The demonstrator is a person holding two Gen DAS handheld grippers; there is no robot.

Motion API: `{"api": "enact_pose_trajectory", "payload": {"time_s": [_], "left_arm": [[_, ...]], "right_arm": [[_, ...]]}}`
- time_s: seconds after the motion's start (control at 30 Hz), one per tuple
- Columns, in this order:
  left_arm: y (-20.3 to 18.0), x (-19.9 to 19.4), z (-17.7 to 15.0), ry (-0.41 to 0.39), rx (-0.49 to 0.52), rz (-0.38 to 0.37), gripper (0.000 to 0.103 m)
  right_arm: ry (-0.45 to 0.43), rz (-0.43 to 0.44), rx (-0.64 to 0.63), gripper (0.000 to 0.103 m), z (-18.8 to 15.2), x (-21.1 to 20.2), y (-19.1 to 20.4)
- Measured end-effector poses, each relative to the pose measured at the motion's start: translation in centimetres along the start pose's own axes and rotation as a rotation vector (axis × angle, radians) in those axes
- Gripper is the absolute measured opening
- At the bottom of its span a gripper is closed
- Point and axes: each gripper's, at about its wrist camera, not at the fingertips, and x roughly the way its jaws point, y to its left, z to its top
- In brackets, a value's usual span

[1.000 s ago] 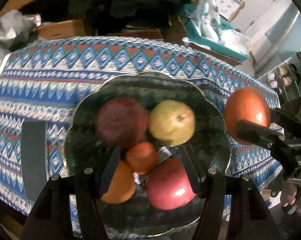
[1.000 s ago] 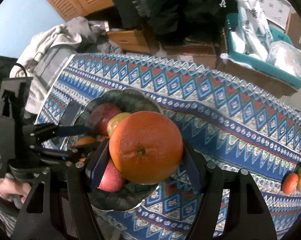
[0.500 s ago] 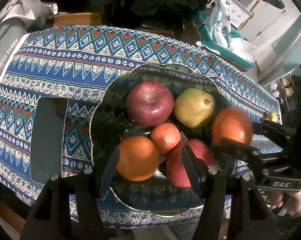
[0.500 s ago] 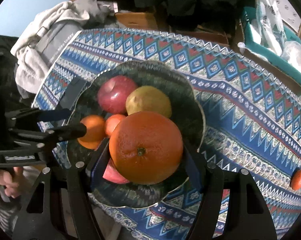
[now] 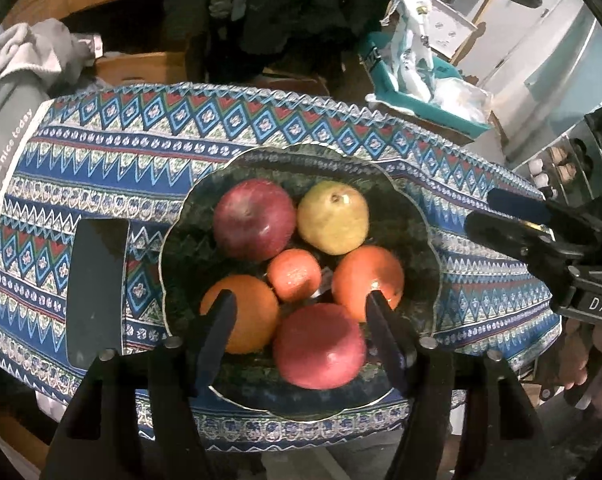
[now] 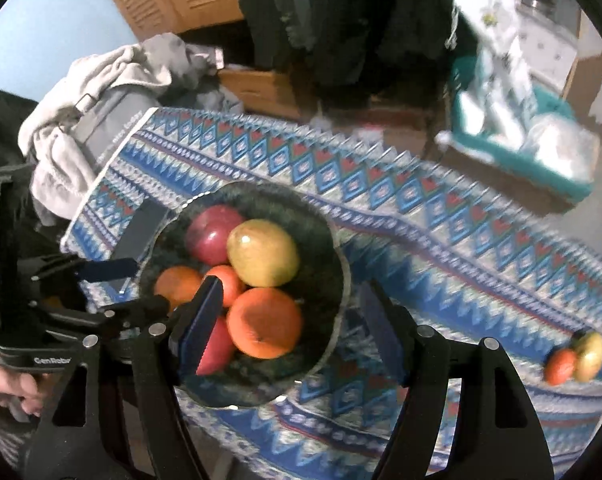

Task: Organize fruits
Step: 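Move both open tools back to the last pear and tangerine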

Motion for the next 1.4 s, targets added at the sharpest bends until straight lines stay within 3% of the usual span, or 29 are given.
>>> {"api": "enact_pose_trajectory", "payload": {"time_s": [0.27,0.4,0.67,1.07,1.4], "left_arm": [[-3.2,-1.5,0.3,-0.038,0.046,-0.032,0.071],[-5.2,-2.3,0.4,-0.065,0.088,-0.026,0.077],[-9.3,-2.9,0.6,-0.095,0.169,-0.017,0.078],[-16.6,-2.2,0.4,-0.093,0.319,-0.003,0.081],[-21.4,-1.3,0.2,-0.078,0.382,-0.035,0.081]], "right_arm": [[-0.044,-0.104,-0.031,0.073,-0.9,-3.2,-1.3],[-0.054,-0.157,-0.036,0.073,-1.6,-4.6,-2.5],[-0.077,-0.246,-0.039,0.078,-3.5,-7.0,-4.7],[-0.112,-0.291,0.005,0.081,-6.9,-10.3,-8.7],[-0.124,-0.297,0.091,0.082,-9.7,-12.3,-13.1]]}}
